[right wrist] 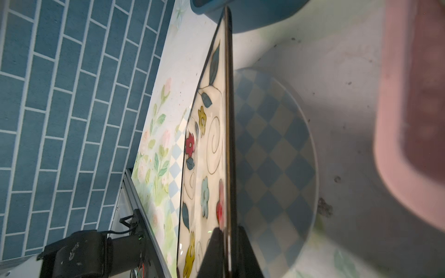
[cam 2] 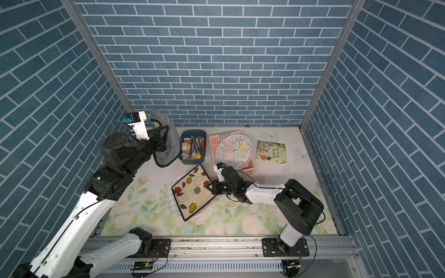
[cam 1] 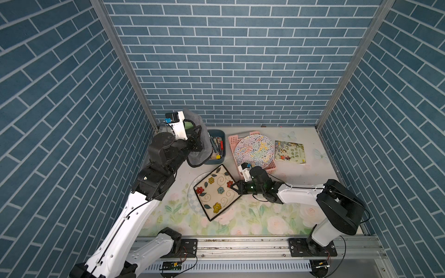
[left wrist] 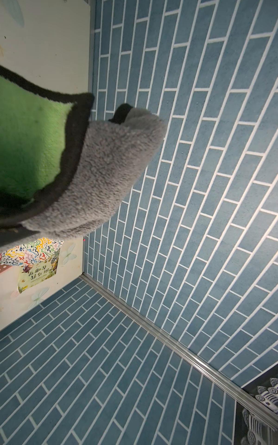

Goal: Wipe the wet plate dry
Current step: Place the plate on the plate.

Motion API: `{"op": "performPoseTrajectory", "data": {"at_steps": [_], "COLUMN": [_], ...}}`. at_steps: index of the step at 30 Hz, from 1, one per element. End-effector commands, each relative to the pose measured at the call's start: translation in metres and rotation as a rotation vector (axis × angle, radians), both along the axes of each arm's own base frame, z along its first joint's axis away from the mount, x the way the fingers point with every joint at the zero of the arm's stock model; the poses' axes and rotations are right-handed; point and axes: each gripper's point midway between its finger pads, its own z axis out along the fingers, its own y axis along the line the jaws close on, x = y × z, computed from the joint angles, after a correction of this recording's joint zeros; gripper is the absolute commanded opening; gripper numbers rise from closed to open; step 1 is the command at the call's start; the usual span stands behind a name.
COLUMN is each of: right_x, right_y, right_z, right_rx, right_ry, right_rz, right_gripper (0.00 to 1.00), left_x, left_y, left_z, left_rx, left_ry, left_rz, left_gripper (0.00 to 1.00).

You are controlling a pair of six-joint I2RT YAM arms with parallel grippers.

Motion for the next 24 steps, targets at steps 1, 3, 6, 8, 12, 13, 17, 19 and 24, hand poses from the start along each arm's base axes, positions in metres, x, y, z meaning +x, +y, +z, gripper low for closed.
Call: {"op": "performPoseTrajectory", "data": {"at_steps": [1,3,6,8,12,13,17,19,24], "right_x": [0.02,0.019,0.016,0.01,0.003,0.002,0.0,-0.001,0.0], "right_y": [0.029,0.022,0.011,0.006,0.002,0.0,-0.006,-0.01,-0.035], "right_z": [0.051,0.025,-0.009,-0.031,-0.053,-0.055,-0.052,-0.041,0.009], "right_rx": [0.148,0.064,-0.065,-0.144,-0.248,-0.267,-0.305,-0.303,-0.299], "right_ry": [-0.116,-0.067,-0.016,0.016,0.017,0.015,-0.018,-0.036,-0.124], "right_rz": [0.001,-0.015,-0.026,-0.01,0.015,0.018,0.012,0.012,0.007], "right_gripper": [0.0,0.0,0.04,0.12,0.32,0.36,0.53,0.62,0.83], "left_x": [-0.002,-0.001,0.001,0.004,0.009,0.01,0.012,0.014,0.019], "left_y": [-0.008,-0.01,-0.011,-0.012,-0.015,-0.016,-0.017,-0.017,-0.02], "left_z": [0.006,0.003,0.002,-0.001,-0.005,-0.007,-0.011,-0.014,-0.024], "left_rx": [-0.005,-0.006,-0.012,-0.015,-0.017,-0.016,-0.012,-0.01,0.005], "left_ry": [-0.044,-0.043,-0.041,-0.034,-0.016,-0.01,-0.001,0.006,0.029], "left_rz": [-0.053,-0.061,-0.059,-0.058,-0.064,-0.064,-0.062,-0.062,-0.062], "left_gripper": [0.0,0.0,0.0,0.0,0.0,0.0,0.0,0.0,0.0]}}
